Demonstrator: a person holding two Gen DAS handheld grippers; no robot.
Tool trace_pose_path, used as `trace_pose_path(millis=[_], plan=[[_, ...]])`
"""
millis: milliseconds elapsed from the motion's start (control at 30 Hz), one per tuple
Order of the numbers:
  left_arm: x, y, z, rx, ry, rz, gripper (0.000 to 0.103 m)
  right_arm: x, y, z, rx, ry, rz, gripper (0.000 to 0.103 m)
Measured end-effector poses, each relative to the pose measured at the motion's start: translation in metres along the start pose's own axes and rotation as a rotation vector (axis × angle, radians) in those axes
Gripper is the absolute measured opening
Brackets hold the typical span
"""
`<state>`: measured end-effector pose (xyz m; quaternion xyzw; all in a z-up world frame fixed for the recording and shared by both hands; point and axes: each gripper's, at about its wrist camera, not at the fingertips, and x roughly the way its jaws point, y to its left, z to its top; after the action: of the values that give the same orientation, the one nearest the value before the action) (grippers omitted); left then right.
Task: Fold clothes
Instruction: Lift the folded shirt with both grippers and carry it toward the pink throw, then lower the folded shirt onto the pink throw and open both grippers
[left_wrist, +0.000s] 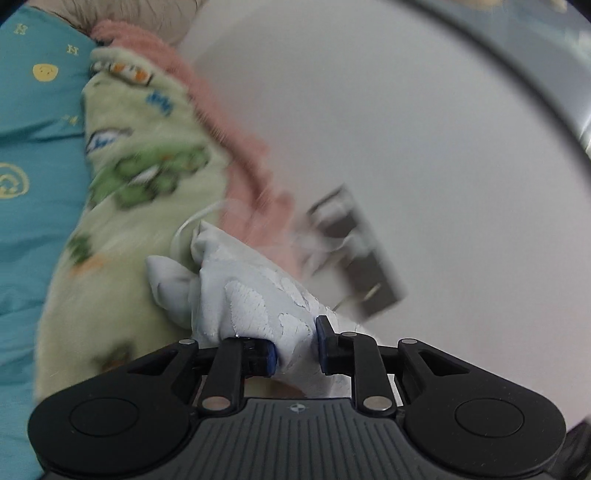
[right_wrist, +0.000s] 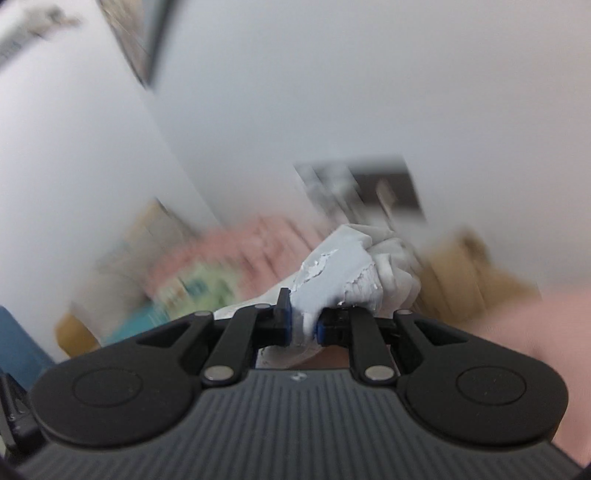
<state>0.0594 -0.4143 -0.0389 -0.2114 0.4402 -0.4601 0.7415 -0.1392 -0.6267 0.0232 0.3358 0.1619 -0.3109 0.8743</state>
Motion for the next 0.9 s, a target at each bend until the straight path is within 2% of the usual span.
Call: trace_pose_path(millis=[100,233,400,467,500,533,567,633,767,900], plan=[[-0.007,0.02,-0.03,0.059,0.014,0.03,0.025,0.008,-0.026,-0.036,0.035,0.068,-0.017,0.015],[-0.021,0.024,-0.038,0.107,0.008,0.052,0.033,0.002,-0.031,-0.051,0.024,0.054,-0.019,0.016],[-0.04,-0.006,-0.034,0.218,-0.005,0.126,0.051,-0.016,-0.023,-0.046,0.02,0.068,-0.036,0.019],[-0.053,-0.019,-0.033,0.251,-0.011,0.151,0.068,-0.03,-0.016,-0.044,0.004,0.065,-0.035,0.021],[-0.06,-0.026,-0.032,0.275,-0.022,0.168,0.071,-0.037,-0.012,-0.043,-0.003,0.063,-0.034,0.025],[-0.068,-0.034,-0.033,0.312,-0.049,0.188,0.08,-0.044,-0.009,-0.042,-0.011,0.062,-0.034,0.037],[-0.079,-0.043,-0.035,0.353,-0.078,0.207,0.086,-0.051,-0.005,-0.041,-0.019,0.06,-0.033,0.064],[-0.1,-0.058,-0.036,0.403,-0.117,0.229,0.091,-0.065,0.001,-0.039,-0.034,0.057,-0.032,0.088],[-0.144,-0.083,-0.036,0.436,-0.151,0.221,0.101,-0.097,0.017,-0.036,-0.072,0.043,-0.019,0.086],[-0.194,-0.107,-0.046,0.49,-0.206,0.231,0.103,-0.14,0.037,-0.041,-0.133,0.0,0.003,0.086]])
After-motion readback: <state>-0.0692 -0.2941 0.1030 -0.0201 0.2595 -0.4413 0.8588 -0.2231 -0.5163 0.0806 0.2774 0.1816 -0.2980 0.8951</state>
